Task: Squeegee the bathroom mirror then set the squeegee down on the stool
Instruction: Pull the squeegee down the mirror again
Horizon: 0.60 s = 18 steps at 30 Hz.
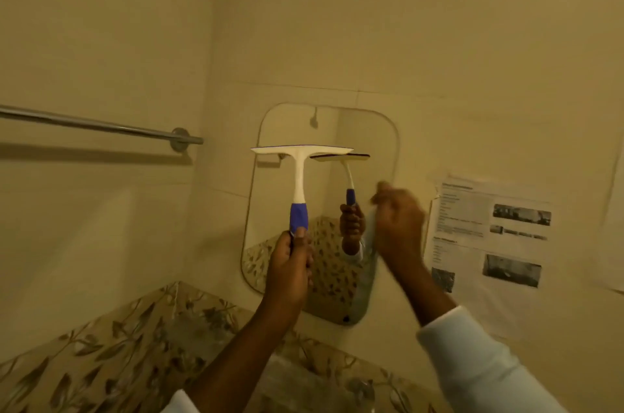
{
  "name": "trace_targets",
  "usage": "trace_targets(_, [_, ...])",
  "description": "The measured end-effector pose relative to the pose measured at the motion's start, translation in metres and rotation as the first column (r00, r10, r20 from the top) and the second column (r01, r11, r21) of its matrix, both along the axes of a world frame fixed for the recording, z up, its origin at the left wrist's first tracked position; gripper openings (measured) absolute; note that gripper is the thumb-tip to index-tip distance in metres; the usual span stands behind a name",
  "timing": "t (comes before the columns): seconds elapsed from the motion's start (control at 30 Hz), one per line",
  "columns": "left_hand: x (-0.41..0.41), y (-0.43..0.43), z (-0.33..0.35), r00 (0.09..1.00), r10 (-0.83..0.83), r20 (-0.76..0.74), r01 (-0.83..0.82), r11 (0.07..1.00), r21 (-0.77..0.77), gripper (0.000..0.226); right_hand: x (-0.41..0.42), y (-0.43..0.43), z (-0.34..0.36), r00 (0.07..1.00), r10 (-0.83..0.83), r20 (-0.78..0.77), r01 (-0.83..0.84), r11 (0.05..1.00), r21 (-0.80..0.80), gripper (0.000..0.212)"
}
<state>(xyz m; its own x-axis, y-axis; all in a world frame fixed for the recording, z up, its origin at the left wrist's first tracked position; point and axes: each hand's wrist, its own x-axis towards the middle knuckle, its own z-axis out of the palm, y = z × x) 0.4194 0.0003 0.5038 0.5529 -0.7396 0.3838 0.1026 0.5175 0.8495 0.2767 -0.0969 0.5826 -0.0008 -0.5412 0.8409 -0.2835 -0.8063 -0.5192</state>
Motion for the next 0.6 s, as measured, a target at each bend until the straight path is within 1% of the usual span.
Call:
trace_targets(0.03, [0.0, -0.005, 0.002, 1.0, 0.006, 0.024, -0.006, 1.0, -0.012, 0.044, -0.009, -0.013, 0.018, 0.992, -0.126, 0.025, 0.128, 0.985, -0.113, 0.043])
trace_targets(0.1, [0.003, -0.019, 0.012, 0.999, 0.044, -0.031, -0.046, 0.998, -0.042, 0.049, -0.029, -0.042, 0.061, 0.936, -0.351, -0.01, 0.331, 0.892, -0.308, 0.039])
trace_targets(0.17, [0.008, -0.027, 0.014, 0.998, 0.064, -0.016, -0.065, 0.996, -0.054, 0.053, -0.043, -0.07, 0.099, 0.84, -0.522, -0.147, 0.431, 0.807, -0.404, 0.051])
trace_targets(0.2, [0.006, -0.032, 0.021, 0.998, 0.066, -0.015, -0.067, 0.996, -0.061, 0.055, -0.05, -0.084, 0.11, 0.786, -0.575, -0.227, 0.451, 0.784, -0.426, 0.06])
trace_targets(0.27, [0.003, -0.041, 0.031, 0.996, 0.089, -0.006, -0.09, 0.996, -0.02, 0.055, -0.063, -0.108, 0.115, 0.701, -0.62, -0.353, 0.472, 0.774, -0.422, 0.073])
trace_targets(0.3, [0.002, -0.047, 0.034, 0.994, 0.106, 0.004, -0.106, 0.994, -0.009, 0.055, -0.067, -0.118, 0.11, 0.664, -0.64, -0.385, 0.483, 0.761, -0.432, 0.077])
trace_targets(0.37, [0.005, -0.062, 0.039, 0.992, 0.123, 0.031, -0.122, 0.992, -0.031, 0.056, -0.071, -0.135, 0.099, 0.594, -0.711, -0.377, 0.514, 0.696, -0.502, 0.082])
trace_targets(0.4, [0.007, -0.067, 0.046, 0.991, 0.126, 0.043, -0.124, 0.991, -0.044, 0.058, -0.071, -0.141, 0.096, 0.577, -0.734, -0.359, 0.525, 0.67, -0.525, 0.084])
trace_targets(0.47, [0.011, -0.075, 0.063, 0.989, 0.134, 0.065, -0.131, 0.99, -0.05, 0.058, -0.069, -0.146, 0.097, 0.574, -0.753, -0.323, 0.536, 0.643, -0.546, 0.085])
trace_targets(0.6, [0.023, -0.092, 0.086, 0.982, 0.187, 0.019, -0.186, 0.982, -0.024, 0.054, -0.069, -0.148, 0.096, 0.573, -0.764, -0.296, 0.54, 0.623, -0.566, 0.086])
